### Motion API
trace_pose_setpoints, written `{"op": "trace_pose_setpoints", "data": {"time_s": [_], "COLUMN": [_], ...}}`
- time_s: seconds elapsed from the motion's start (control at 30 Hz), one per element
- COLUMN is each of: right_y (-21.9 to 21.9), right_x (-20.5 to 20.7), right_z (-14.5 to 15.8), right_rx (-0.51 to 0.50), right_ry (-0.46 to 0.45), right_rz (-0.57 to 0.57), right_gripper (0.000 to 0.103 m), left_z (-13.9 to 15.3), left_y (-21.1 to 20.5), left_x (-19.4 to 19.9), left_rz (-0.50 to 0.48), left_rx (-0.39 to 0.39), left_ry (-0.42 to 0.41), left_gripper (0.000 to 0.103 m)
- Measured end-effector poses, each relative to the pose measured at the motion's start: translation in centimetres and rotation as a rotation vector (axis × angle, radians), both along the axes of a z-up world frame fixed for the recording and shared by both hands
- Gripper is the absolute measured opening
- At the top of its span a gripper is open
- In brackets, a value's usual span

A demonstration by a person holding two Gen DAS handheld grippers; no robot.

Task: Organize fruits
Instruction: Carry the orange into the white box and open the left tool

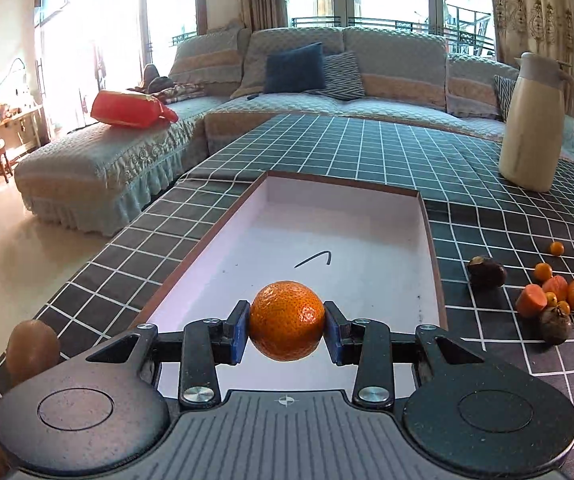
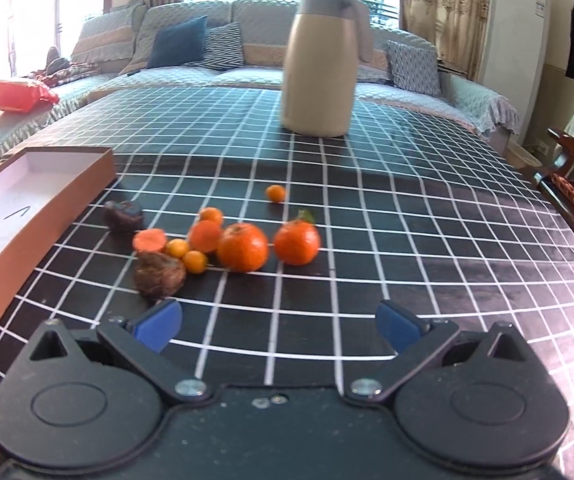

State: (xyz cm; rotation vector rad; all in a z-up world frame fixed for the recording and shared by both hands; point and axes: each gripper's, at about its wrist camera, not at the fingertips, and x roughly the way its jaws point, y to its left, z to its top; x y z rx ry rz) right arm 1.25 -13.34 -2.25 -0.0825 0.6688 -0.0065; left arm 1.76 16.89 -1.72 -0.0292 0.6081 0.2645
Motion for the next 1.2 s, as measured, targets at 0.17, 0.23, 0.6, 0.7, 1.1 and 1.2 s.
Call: {"op": "trace_pose_setpoints", "data": {"time_s": [0.17, 0.23, 0.6, 0.7, 1.1, 1.2], "right_y": [1.4, 1.6, 3.6, 4.7, 8.6, 9.1], "right_x": [0.1, 0.2, 0.6, 1.0, 3.4, 4.0], "right_z": [0.3, 0.4, -0.1, -1.0, -4.2, -4.7], "right_rx": [-0.01, -0.011, -0.004, 0.008, -0.021, -0.035], "right_ry": [-0.015, -0.018, -0.077, -0.084, -0.069, -0.053], "right_rz": [0.013, 0.013, -0.05, -0.068, -0.076, -0.059], "right_gripper": [0.103, 0.103, 0.103, 0.103, 0.089, 0.074], "left_z": [-0.9, -0.9, -0.2, 0.1, 0.6, 0.8], "left_y": [0.8, 1.0, 1.6, 1.6, 3.2, 3.7], "left_x": [-0.3, -0.6, -1.3, -1.4, -1.7, -1.7], "left_rz": [0.009, 0.011, 0.04, 0.04, 0.052, 0.059], "left_rx": [-0.008, -0.005, -0.031, -0.031, -0.06, -0.076], "left_ry": [0.011, 0.011, -0.026, -0.039, -0.058, -0.066], "left_gripper": [0.039, 0.039, 0.047, 0.05, 0.051, 0.051]}}
